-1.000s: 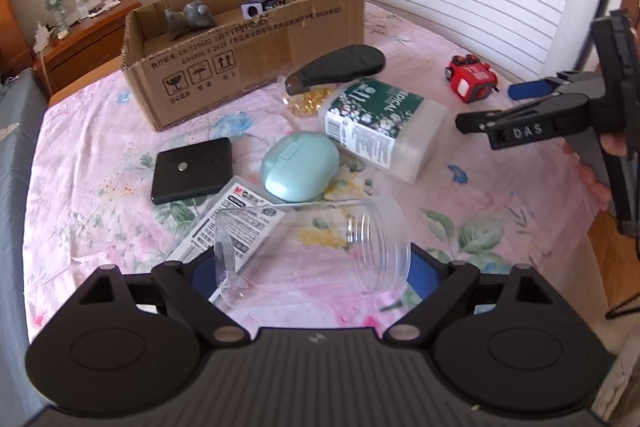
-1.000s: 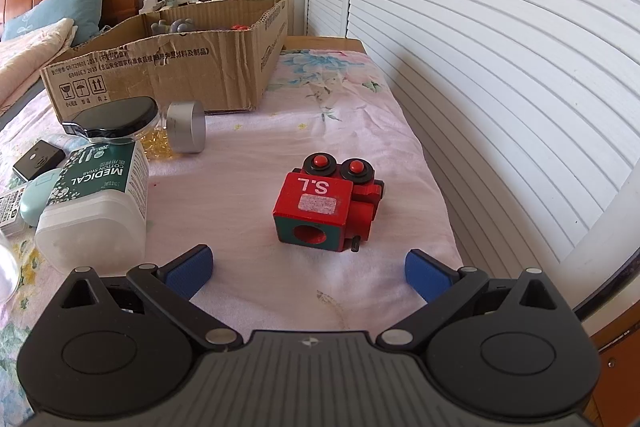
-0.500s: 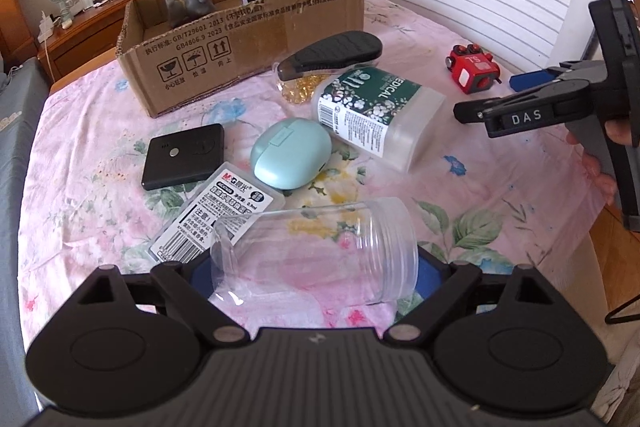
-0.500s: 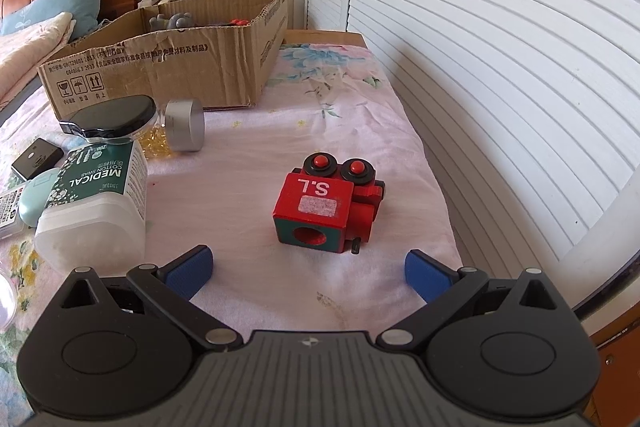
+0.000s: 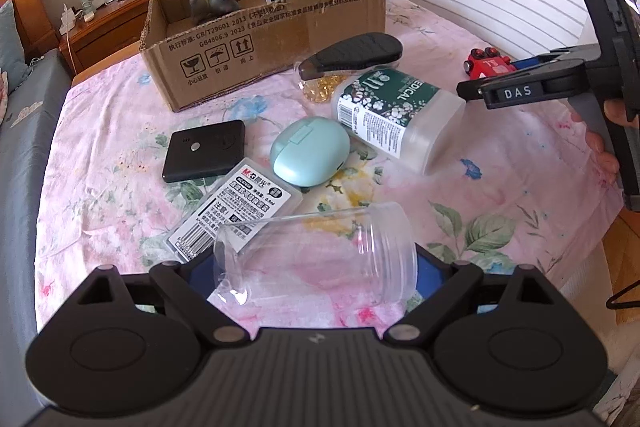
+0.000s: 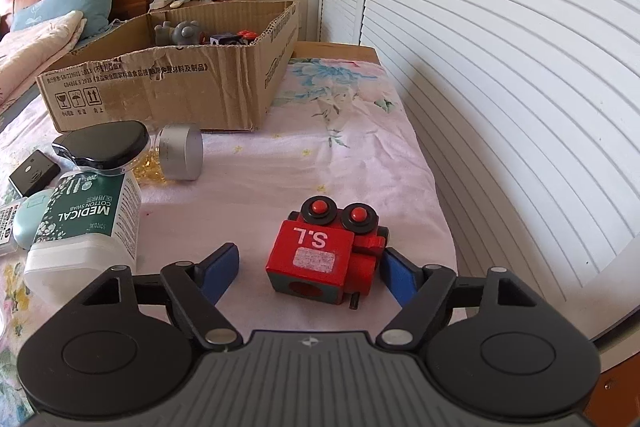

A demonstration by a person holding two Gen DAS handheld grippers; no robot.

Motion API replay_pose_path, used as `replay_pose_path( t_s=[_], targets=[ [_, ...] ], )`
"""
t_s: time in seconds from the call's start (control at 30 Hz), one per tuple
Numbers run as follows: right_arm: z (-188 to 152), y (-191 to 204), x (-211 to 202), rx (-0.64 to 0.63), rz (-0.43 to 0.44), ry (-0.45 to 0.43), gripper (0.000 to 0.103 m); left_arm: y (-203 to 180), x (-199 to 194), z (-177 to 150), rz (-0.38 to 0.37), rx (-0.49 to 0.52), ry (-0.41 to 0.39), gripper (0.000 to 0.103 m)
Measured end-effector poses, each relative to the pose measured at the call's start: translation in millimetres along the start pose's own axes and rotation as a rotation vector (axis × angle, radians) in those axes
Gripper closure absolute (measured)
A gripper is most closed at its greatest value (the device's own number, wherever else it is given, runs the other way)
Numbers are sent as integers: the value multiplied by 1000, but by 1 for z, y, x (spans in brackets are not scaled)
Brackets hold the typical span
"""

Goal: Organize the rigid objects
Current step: 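Grasp the red S.L toy robot with the right gripper and lift it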

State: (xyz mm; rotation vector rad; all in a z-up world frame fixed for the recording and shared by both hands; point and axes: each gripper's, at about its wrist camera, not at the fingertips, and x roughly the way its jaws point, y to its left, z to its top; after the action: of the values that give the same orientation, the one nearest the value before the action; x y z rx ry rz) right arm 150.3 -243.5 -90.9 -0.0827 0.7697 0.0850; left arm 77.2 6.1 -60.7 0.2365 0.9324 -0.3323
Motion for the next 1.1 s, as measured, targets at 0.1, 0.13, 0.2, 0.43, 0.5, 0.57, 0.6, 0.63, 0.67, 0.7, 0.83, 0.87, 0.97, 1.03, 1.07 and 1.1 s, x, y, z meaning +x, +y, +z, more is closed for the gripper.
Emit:
replay_pose_path(
  t_s=[0.1, 0.13, 0.2, 0.43, 0.5, 0.57, 0.6, 0.63, 0.67, 0.7, 0.83, 0.87, 0.97, 1.03, 1.07, 1.1],
  targets=[
    [1, 0, -1, -5, -20, -6, 40, 3, 0, 2, -22, -15, -3, 11],
    [2, -2, -1, -6, -25, -4, 41, 3, 1, 2, -25, -18, -5, 11],
    [2, -5, -2, -3, -18, 0, 42, 3, 0, 2, -32, -14, -6, 12],
    [5, -2, -16, -52, -1, -8, 47, 5, -6, 5, -82, 11, -16, 12],
    [7, 1, -19, -84, 5, -2, 49, 7, -8, 7, -93, 22, -24, 12],
    [7, 4, -21, -114, 4, 7, 49, 9, -10, 8, -98, 37, -25, 12],
    [7, 4, -21, -120, 4, 10, 49, 9, -11, 9, -103, 40, -27, 12],
    [6, 5, -22, -127, 6, 11, 49, 11, -12, 10, -114, 43, -29, 12],
    [6, 5, -23, -130, 10, 15, 49, 12, -12, 10, -128, 44, -30, 12],
    [5, 5, -24, -125, 18, 19, 49, 13, -13, 11, -144, 40, -32, 12],
    [4, 7, -31, -123, 48, 23, 49, 14, -15, 15, -150, 55, -32, 12],
    [4, 8, -33, -128, 48, 22, 49, 14, -16, 16, -145, 62, -32, 12],
    [7, 8, -39, -129, 69, 23, 49, 16, -18, 20, -145, 69, -31, 12],
    [9, 8, -43, -133, 83, 23, 49, 18, -19, 22, -140, 72, -32, 12],
    [11, 9, -46, -135, 90, 20, 49, 18, -20, 24, -135, 75, -32, 12],
    [12, 9, -48, -139, 95, 18, 49, 19, -20, 26, -131, 77, -33, 12]
  ],
)
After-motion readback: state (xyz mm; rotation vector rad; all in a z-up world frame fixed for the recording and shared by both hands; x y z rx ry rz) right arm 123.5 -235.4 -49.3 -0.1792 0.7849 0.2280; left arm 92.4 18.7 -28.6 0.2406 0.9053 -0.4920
